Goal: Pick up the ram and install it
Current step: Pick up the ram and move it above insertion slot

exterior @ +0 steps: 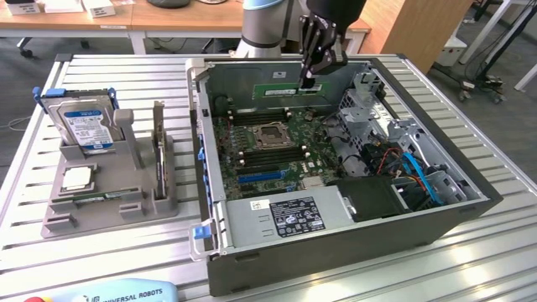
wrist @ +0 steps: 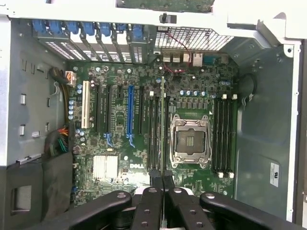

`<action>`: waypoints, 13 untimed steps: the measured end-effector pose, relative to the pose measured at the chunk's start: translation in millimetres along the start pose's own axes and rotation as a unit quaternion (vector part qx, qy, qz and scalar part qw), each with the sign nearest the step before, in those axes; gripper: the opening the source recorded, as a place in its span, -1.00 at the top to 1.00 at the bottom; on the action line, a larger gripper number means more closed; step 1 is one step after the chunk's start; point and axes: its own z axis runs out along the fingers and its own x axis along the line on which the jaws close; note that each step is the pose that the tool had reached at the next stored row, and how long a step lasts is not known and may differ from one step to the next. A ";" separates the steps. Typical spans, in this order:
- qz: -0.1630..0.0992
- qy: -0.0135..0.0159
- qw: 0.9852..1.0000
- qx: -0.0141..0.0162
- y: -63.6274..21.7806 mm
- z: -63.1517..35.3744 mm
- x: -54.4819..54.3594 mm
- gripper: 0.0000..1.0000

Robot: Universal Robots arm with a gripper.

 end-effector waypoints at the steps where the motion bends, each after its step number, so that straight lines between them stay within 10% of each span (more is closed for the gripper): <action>1: 0.000 0.000 1.000 0.000 -0.1 1.0 0.0 0.76; 13: 0.001 0.000 1.000 0.000 -1.0 17.5 0.6 0.76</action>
